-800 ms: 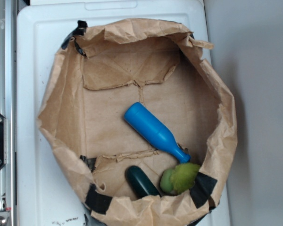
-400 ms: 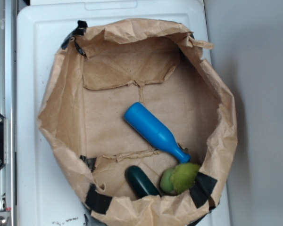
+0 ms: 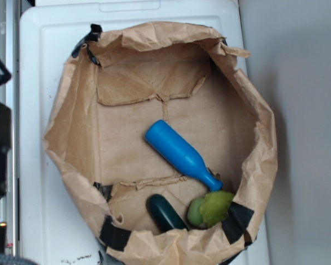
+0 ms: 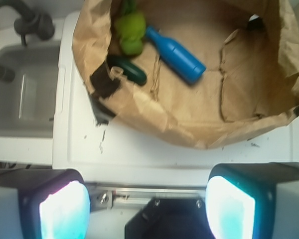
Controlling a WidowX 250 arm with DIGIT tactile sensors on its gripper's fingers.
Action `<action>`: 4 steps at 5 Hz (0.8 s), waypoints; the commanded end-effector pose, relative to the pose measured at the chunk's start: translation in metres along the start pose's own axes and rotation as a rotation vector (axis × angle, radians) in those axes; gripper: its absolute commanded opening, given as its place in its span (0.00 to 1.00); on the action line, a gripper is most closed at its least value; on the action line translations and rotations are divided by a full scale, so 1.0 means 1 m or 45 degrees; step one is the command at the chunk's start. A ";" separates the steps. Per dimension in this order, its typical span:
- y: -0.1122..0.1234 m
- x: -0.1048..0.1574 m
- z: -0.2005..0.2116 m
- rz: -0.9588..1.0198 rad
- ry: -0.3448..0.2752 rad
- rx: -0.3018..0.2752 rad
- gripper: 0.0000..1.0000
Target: Grab the green animal.
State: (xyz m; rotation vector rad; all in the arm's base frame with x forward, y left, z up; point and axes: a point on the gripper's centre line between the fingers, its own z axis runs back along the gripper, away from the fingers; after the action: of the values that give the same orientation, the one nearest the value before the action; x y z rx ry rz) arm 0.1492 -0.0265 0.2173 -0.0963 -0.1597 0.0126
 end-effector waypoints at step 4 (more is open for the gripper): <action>0.008 0.078 -0.038 0.023 -0.043 -0.007 1.00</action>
State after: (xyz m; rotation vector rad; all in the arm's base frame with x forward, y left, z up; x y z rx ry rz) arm 0.2270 -0.0196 0.1784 -0.1048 -0.1430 0.0354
